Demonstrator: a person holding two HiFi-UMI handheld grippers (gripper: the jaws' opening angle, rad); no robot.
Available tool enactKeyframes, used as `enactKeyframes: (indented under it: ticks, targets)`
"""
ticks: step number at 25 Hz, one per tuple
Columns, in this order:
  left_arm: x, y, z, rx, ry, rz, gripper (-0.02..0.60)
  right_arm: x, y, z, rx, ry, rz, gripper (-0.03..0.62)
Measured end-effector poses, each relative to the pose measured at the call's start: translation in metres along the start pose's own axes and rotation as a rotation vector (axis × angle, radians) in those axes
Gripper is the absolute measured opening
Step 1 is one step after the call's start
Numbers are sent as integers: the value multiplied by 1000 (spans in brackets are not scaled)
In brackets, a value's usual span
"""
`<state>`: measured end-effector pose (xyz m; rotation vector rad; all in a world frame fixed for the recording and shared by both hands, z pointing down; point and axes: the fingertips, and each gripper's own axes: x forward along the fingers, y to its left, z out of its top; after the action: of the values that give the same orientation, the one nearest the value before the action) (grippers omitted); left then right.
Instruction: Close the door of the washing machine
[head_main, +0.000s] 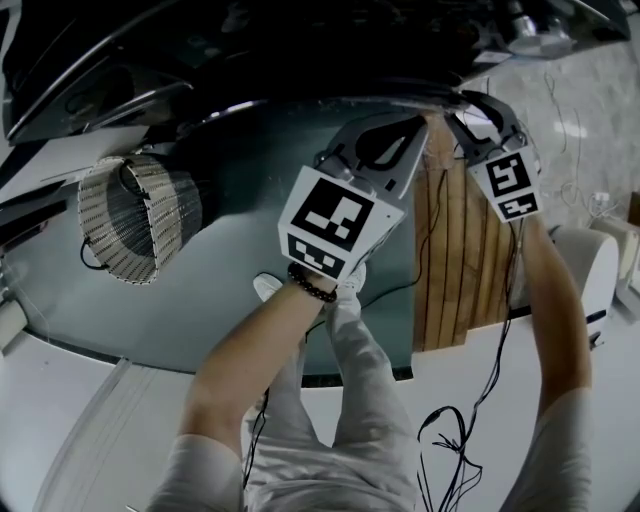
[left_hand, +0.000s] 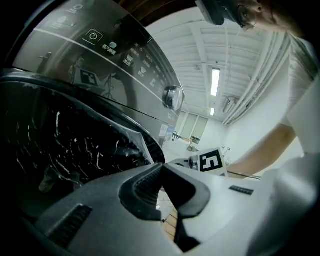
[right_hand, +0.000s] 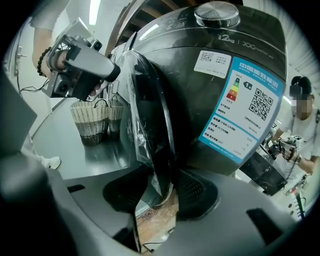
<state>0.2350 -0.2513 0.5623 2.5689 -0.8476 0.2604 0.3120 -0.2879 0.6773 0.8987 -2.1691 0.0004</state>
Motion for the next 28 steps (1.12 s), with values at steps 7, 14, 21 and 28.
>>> enactKeyframes:
  ticks: [7, 14, 21, 28]
  targets:
    - [2, -6, 2, -6, -9, -1, 2, 7, -5, 1, 29, 35, -14, 174]
    - [-8, -8, 3, 10, -7, 1, 2, 5, -7, 0, 56, 9, -32, 176]
    - [-32, -4, 0, 36, 5, 25, 2, -4, -10, -7, 122, -11, -123, 161]
    - [-85, 5, -5, 57, 15, 52, 2, -61, 9, -31, 230, -37, -273, 11]
